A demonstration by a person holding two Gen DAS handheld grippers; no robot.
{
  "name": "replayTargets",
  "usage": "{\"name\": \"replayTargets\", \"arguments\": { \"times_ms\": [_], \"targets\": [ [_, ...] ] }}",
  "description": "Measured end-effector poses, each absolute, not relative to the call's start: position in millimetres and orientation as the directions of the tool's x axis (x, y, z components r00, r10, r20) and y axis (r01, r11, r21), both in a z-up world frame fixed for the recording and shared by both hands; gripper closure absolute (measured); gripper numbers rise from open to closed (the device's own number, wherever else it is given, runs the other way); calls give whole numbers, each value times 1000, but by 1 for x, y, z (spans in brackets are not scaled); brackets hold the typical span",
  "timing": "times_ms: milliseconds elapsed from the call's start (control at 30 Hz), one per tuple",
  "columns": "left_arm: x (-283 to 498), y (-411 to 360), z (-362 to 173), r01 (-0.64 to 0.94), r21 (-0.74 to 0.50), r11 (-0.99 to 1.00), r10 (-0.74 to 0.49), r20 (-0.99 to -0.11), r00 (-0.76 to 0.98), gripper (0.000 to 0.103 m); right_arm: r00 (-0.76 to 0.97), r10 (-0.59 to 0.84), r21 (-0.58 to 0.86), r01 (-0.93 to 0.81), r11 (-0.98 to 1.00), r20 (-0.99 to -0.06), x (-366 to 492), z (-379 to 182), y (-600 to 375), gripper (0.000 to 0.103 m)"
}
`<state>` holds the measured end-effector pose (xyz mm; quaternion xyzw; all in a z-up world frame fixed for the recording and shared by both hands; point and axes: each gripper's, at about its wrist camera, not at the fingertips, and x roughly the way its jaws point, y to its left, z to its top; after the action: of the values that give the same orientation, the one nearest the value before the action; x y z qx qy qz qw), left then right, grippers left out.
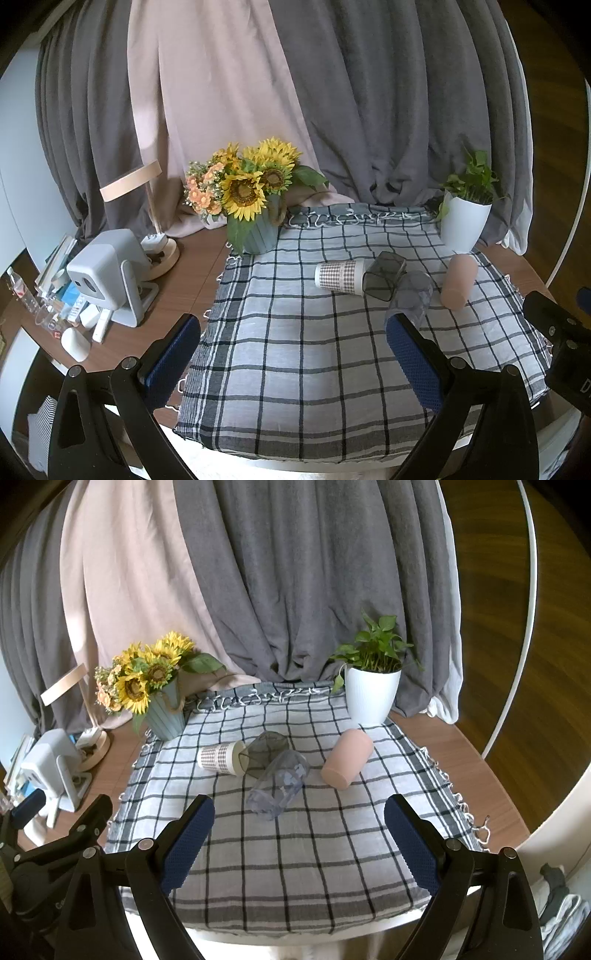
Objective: Flip cup upside down
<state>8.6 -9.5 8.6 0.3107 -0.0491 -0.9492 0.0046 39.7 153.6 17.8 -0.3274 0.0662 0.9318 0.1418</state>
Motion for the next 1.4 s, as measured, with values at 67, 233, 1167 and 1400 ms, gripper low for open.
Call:
{"name": "replayTargets", "arguments": {
  "times_ms": [67, 233, 1167, 1400],
  "targets": [
    [9, -9, 9, -21, 95, -995, -39, -590, -807, 0, -745, 222, 30, -309, -951, -629, 40, 18, 154, 10],
    [8, -9, 9, -20, 96, -995, -41, -588, -808, 0, -746, 223, 30, -309, -951, -628, 42, 17, 154, 10],
    [3, -2, 10, -23, 88, -996, -34, -595, -803, 0, -750, 219, 27, -300, -953, -624, 37, 16, 155, 10],
    [-22, 19, -1, -67, 73, -995, 6, -631, -776, 0, -728, 227, 24, -316, -948, -647, 21, 8, 171, 9]
  ]
}}
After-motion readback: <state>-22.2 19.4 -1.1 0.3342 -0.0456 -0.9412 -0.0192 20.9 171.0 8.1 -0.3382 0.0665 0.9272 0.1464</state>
